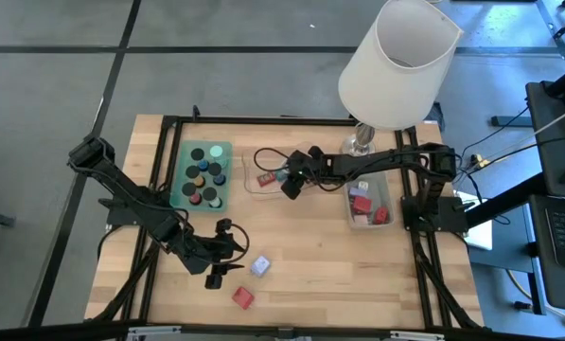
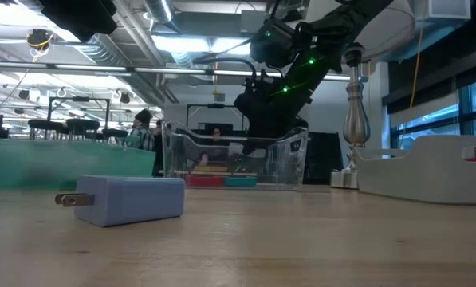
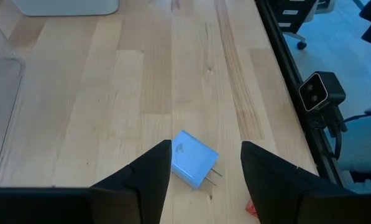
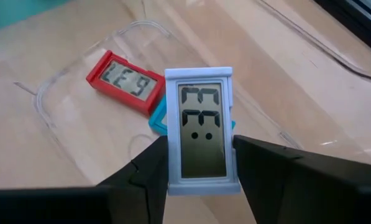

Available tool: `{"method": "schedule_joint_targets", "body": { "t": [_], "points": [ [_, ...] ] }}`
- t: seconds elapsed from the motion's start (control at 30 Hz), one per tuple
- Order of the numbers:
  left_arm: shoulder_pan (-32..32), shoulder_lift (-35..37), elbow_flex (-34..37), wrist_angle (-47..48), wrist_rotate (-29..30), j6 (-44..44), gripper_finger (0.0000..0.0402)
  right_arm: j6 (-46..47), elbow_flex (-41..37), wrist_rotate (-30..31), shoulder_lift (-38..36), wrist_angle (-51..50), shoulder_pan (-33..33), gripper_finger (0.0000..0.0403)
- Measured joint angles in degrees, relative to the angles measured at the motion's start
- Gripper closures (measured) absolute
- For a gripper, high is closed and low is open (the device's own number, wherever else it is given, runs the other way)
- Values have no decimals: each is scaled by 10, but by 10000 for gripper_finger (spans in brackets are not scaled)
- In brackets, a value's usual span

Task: Pick & Place Office items
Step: Put the white digital timer into the transparent bin, then put the blue charger adapter into the gray bin

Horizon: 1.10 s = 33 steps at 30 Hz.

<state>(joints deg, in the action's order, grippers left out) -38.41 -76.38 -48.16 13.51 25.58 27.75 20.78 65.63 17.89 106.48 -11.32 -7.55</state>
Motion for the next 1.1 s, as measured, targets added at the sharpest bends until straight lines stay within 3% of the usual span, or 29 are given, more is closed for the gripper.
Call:
{"method": "schedule_joint_targets", "body": {
  "t": [0.5,0.9,1.1],
  "points": [
    [0,0,0,0,0,0,210,-8,0,-7,0,2,0,222],
    [0,0,0,-2,16,0,210,-8,0,-7,1,2,0,148],
    [0,0,0,-17,54,0,211,-25,-2,10,-43,-1,9,124]
  ]
}}
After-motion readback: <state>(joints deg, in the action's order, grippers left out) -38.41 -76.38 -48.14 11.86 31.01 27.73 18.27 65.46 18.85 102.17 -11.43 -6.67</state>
